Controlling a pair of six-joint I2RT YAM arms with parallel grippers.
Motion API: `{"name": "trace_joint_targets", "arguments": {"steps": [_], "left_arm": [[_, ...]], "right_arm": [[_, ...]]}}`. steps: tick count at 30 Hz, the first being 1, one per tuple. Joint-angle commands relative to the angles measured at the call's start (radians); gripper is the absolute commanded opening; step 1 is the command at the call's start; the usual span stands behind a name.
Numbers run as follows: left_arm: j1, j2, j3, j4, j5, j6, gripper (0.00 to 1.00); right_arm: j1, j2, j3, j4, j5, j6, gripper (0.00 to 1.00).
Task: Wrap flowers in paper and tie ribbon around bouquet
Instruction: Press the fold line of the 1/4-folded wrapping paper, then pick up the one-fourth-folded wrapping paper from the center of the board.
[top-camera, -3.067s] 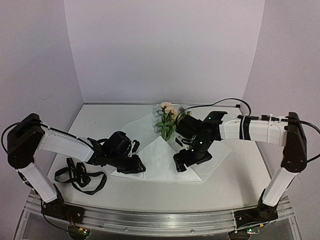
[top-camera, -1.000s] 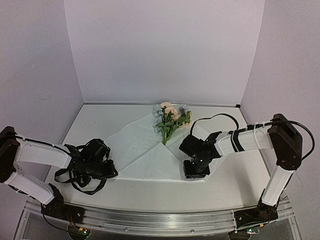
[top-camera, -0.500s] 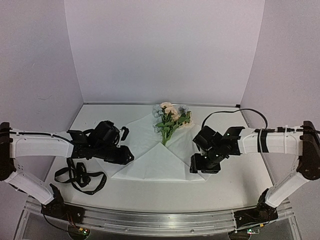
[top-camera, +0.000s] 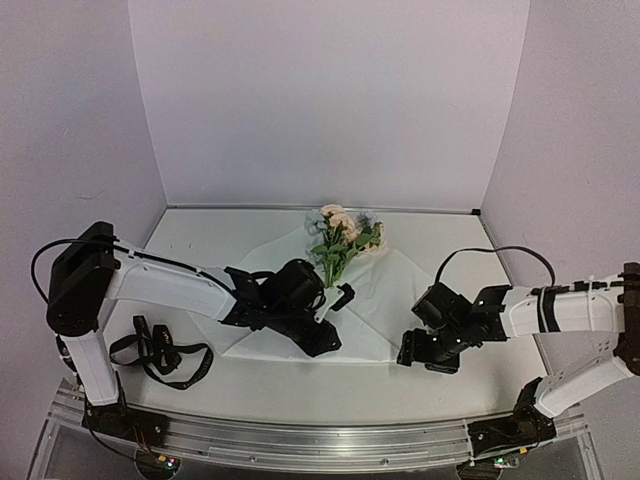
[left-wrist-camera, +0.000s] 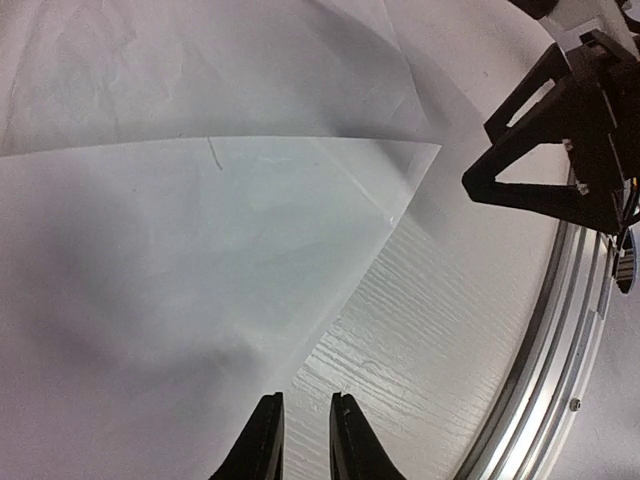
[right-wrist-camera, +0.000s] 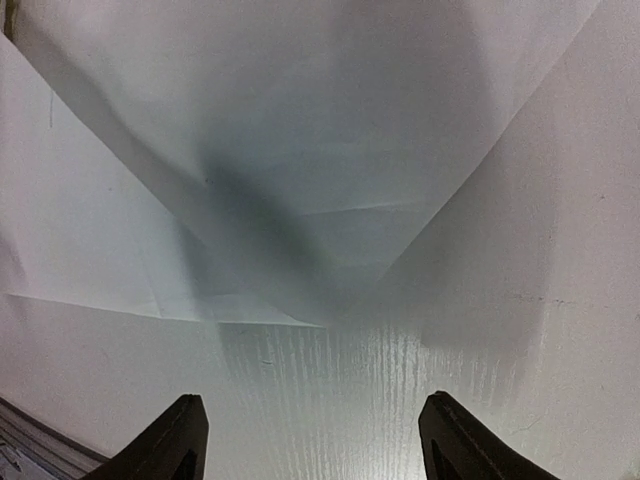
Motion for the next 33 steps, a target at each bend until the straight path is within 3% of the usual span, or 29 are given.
{"name": "trace_joint_targets", "arguments": {"steps": [1,10,17,27,33], "left_arm": [[-0.009,0.056,0.093,0.064,0.075,0.138,0.18],[-0.022,0.172,0.141,0.048,0.105,0.259,0.13],[-0.028,0.231,0.171,0.048,0.057,0.274,0.12],[-0.028,0.26,0.174,0.042,0.04,0.303,0.11],[-0.029,0.264,0.169,0.04,0.037,0.305,0.11]], "right_arm": [[-0.02,-0.021,-0.082,0.187,0.021,0.129,0.74],[-0.068,-0.018,-0.162,0.307,-0.022,0.218,0.72],[-0.083,0.044,-0.2,0.449,-0.052,0.338,0.64],[-0.084,0.018,-0.251,0.483,-0.046,0.413,0.59],[-0.083,0.047,-0.24,0.519,-0.046,0.4,0.45]]}}
